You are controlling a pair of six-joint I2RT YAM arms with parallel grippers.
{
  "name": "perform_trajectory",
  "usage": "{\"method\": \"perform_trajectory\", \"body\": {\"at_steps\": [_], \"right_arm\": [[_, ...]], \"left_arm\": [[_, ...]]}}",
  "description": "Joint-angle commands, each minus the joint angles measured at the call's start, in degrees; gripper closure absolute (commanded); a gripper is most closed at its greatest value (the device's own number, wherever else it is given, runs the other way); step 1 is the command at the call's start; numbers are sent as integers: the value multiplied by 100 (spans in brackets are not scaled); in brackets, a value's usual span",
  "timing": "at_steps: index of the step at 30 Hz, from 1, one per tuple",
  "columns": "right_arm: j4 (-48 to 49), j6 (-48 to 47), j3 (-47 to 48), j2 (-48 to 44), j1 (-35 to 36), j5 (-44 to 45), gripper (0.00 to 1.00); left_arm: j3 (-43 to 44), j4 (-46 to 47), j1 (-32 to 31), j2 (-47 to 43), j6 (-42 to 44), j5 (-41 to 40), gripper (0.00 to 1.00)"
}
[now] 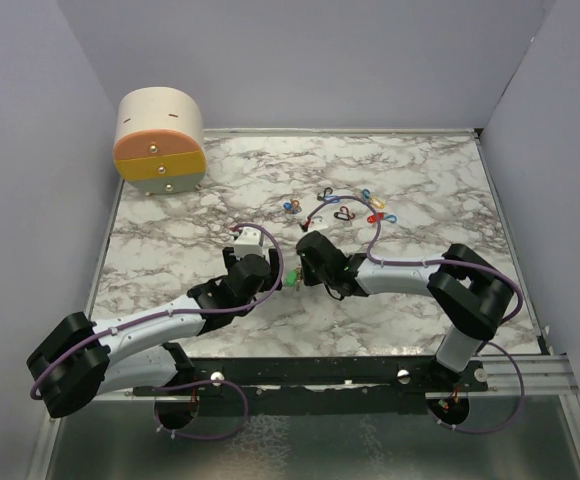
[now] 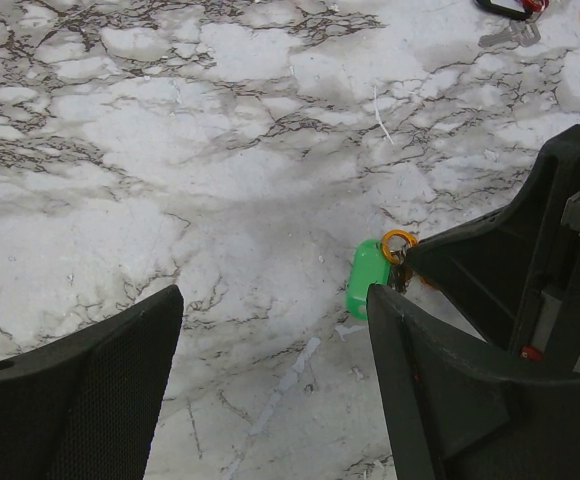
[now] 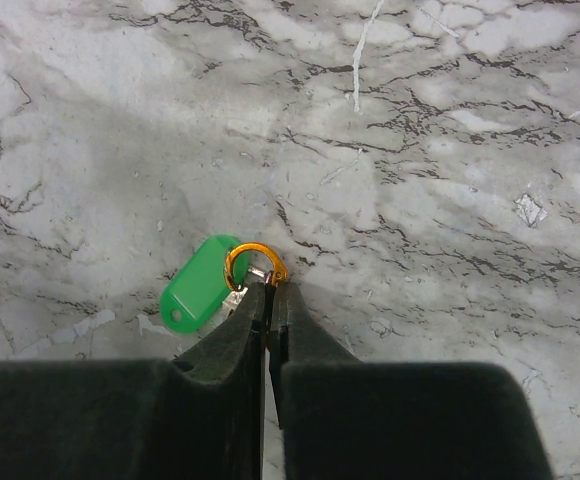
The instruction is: Put the keys on the keyring
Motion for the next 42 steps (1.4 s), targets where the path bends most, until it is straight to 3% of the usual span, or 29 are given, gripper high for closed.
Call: {"method": "perform_trajectory", "body": {"at_steps": [1,42], "right_arm": [[156,68,-79,8,53,-86,99],[-62,1,-263,-576,97,56,99]], "left_arm": [[-78,106,24,-76,-24,114,23],[-29,134,55,57,9,130,23]]}}
